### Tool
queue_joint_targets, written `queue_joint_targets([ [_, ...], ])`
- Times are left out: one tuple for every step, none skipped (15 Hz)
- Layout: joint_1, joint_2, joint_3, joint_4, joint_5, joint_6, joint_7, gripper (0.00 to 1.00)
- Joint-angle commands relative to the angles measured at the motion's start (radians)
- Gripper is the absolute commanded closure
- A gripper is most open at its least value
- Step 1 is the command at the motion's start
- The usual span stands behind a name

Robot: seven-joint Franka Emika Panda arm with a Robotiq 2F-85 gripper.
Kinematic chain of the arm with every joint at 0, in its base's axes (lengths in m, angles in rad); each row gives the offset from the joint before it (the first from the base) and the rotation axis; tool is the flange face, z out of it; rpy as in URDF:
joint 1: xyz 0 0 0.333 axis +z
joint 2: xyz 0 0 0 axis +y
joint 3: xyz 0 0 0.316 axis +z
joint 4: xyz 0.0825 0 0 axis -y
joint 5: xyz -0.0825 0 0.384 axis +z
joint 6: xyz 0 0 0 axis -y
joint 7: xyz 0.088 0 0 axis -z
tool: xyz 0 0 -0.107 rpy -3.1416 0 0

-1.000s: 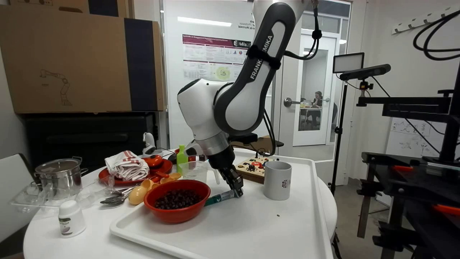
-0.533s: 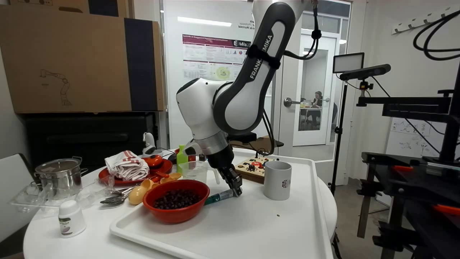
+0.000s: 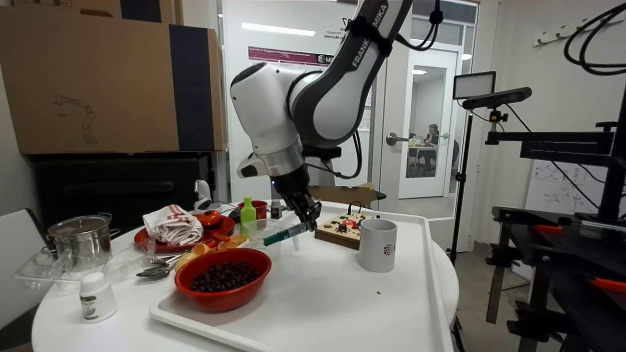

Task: Put the green marker inside the white mug

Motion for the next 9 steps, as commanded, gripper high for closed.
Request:
queue_joint_targets([
  [0.048, -0.185, -0.029, -0.132, -0.152, -0.106, 0.038, 0.86],
  [0.05, -0.218, -0.025, -0.148, -0.194, -0.149, 0.044, 0.86],
  [0.048, -0.245, -0.017, -0.161, -0.233, -0.187, 0.051, 0.86],
  [0.049, -0.272, -0.011, -0.177, -0.275, -0.226, 0.061, 0.86],
  [0.055, -0.299, -0.005, -0.192, -0.323, -0.275, 0.075, 0.86],
  [0.056, -0.321, 0.002, -0.209, -0.369, -0.316, 0.086, 0.86],
  [0.06, -0.333, 0.014, -0.219, -0.407, -0.372, 0.086, 0.86],
  [0.06, -0.343, 0.027, -0.231, -0.44, -0.423, 0.082, 0.86],
  [0.053, -0.359, 0.046, -0.25, -0.458, -0.453, 0.069, 0.86],
])
